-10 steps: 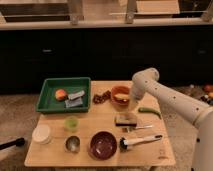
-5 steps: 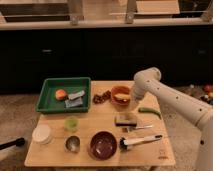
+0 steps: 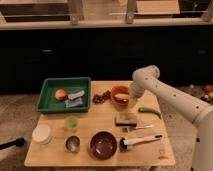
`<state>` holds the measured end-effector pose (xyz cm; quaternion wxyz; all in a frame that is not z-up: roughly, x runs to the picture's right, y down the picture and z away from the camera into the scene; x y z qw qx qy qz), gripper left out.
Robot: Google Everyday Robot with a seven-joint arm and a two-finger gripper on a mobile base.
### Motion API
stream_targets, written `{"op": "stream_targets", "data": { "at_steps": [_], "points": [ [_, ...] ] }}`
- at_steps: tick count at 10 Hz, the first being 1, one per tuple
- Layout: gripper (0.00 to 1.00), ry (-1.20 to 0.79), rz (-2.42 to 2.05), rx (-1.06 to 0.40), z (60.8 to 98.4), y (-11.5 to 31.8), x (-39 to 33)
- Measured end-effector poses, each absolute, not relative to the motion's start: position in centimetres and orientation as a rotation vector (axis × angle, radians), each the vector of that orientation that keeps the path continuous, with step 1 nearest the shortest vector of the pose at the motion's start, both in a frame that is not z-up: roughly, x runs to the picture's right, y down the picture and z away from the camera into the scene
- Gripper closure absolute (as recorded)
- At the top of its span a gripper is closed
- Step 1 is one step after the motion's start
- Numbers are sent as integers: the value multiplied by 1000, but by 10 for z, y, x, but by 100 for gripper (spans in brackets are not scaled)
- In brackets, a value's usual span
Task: Place banana in table surface
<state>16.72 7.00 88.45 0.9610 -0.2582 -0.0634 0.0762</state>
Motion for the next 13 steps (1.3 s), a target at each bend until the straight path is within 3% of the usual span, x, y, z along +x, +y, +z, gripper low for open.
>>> {"op": "stream_targets", "data": {
  "at_steps": [7, 8, 9, 11, 13],
  "points": [
    [21, -142, 134, -485, 890, 43, 155],
    [24, -145, 133, -481, 891, 41, 154],
    [36, -149, 129, -478, 893, 37, 151],
    [43, -159, 124, -484, 898, 35, 145],
    [31, -167, 122, -493, 904, 36, 142]
  ]
}}
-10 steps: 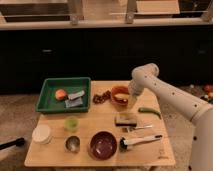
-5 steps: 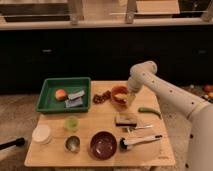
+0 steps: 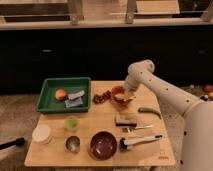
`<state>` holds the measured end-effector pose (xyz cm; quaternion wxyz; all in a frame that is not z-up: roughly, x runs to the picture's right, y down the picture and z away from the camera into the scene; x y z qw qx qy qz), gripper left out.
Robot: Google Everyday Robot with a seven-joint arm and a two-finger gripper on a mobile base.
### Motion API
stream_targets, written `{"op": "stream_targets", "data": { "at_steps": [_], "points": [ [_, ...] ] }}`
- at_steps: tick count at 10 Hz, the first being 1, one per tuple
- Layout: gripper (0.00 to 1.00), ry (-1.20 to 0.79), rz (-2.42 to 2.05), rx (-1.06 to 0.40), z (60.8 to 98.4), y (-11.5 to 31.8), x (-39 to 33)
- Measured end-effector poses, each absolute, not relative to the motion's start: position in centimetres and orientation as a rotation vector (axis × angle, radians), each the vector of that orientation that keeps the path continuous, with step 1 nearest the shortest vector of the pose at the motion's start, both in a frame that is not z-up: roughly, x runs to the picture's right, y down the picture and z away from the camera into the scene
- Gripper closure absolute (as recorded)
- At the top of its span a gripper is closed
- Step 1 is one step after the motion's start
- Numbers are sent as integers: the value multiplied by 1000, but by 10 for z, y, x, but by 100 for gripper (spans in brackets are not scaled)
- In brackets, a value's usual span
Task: Place banana in table surface
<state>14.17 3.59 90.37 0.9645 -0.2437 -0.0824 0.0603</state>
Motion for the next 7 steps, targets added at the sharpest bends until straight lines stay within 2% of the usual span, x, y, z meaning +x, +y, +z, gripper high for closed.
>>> {"op": "stream_targets", "data": {
  "at_steps": [7],
  "points": [
    [29, -174, 132, -524, 918, 42, 141]
  ]
}}
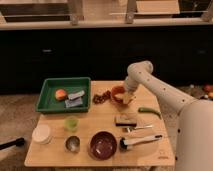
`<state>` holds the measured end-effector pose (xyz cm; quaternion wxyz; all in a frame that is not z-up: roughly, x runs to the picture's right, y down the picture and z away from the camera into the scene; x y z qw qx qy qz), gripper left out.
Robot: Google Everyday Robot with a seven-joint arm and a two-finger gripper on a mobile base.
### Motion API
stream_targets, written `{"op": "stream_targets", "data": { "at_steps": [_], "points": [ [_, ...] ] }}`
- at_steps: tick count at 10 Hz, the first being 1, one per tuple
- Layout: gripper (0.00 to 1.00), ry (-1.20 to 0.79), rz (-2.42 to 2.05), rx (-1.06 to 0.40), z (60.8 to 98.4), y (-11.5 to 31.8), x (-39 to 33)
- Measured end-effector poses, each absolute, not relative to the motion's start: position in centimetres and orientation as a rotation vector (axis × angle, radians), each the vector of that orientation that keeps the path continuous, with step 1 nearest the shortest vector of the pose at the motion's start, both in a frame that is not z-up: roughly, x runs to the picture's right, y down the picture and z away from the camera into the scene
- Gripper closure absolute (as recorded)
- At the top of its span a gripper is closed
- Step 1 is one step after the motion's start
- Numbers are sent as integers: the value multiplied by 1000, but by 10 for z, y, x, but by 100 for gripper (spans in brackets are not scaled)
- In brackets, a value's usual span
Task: Place banana in table surface
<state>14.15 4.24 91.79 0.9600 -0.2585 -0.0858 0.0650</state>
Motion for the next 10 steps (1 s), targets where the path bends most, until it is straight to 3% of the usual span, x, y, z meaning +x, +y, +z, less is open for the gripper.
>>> {"op": "stream_targets", "data": {
  "at_steps": [1, 5, 6, 8, 10],
  "points": [
    [30, -173, 133, -528, 919, 43, 142],
    [55, -176, 135, -537, 923, 44, 142],
    [57, -175, 135, -539, 923, 44, 143],
    [48, -175, 136, -545, 925, 45, 144],
    [46, -177, 137, -553, 927, 47, 144]
  ]
}}
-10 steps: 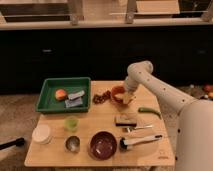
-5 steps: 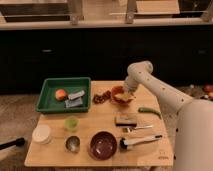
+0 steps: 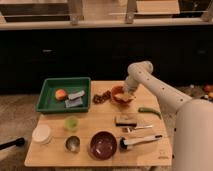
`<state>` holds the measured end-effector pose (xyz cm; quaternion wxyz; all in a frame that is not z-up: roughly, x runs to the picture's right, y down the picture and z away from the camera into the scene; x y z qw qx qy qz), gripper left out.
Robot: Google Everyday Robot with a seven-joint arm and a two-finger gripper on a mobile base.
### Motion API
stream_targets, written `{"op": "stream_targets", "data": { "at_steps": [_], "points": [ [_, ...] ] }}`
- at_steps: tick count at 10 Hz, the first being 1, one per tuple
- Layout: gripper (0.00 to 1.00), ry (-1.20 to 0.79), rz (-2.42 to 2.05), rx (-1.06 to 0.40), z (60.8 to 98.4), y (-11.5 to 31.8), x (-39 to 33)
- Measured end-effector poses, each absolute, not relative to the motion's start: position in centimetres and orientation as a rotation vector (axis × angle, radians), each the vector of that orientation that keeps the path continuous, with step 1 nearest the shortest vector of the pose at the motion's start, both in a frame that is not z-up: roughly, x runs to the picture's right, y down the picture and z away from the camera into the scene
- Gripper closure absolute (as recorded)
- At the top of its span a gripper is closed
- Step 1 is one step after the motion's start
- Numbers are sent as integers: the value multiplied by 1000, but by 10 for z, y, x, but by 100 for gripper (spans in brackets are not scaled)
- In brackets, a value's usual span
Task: Place banana in table surface
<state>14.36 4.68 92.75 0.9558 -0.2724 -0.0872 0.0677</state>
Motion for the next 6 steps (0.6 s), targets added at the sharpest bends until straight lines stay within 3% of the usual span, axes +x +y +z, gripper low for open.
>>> {"op": "stream_targets", "data": {
  "at_steps": [6],
  "points": [
    [46, -176, 143, -579, 935, 53, 145]
  ]
}}
